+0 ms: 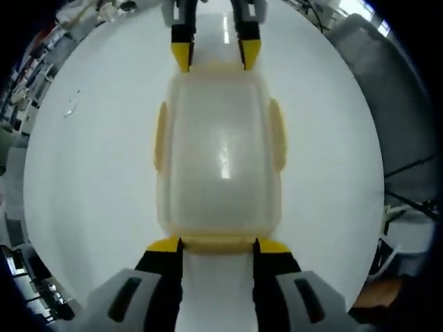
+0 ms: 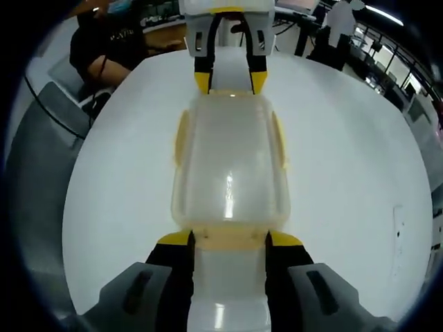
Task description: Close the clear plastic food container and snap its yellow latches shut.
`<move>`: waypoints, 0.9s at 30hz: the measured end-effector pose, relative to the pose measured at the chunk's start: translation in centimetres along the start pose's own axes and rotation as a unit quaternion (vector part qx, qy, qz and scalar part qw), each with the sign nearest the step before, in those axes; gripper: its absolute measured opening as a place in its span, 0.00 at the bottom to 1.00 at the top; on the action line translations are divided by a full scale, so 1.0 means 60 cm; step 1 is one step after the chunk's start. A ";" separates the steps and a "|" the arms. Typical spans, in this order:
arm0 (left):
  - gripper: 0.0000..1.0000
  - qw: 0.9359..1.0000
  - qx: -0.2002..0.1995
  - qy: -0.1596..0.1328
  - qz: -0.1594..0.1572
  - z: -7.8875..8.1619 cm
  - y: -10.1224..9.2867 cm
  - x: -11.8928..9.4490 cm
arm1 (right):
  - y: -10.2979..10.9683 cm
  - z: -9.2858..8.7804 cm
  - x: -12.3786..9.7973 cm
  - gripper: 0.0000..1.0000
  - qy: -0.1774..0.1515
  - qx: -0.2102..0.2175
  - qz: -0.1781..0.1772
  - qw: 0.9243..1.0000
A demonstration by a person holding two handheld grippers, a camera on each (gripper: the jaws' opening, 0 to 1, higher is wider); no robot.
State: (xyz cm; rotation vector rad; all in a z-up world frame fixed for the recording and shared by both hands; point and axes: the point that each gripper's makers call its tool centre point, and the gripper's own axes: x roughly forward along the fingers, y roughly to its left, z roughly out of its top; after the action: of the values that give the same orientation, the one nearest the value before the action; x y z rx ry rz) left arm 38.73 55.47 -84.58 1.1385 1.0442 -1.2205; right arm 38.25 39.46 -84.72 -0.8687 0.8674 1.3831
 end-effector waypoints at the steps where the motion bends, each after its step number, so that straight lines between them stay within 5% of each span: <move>1: 0.34 1.000 0.000 -0.003 0.000 0.000 0.000 0.000 | 0.000 0.000 0.000 0.36 0.000 0.001 0.000 1.000; 15: 0.33 1.000 -0.008 -0.003 -0.013 -0.003 -0.015 -0.010 | 0.016 0.011 -0.010 0.36 -0.016 0.007 0.022 1.000; 27: 0.33 1.000 -0.029 -0.001 0.010 0.000 -0.042 -0.068 | 0.033 0.039 -0.054 0.36 -0.041 -0.023 0.019 0.999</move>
State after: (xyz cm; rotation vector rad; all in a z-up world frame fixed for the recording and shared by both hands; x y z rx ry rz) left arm 35.89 56.06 -80.74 1.0993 1.0576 -1.1682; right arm 36.26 40.15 -80.79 -0.8284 0.7953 1.4679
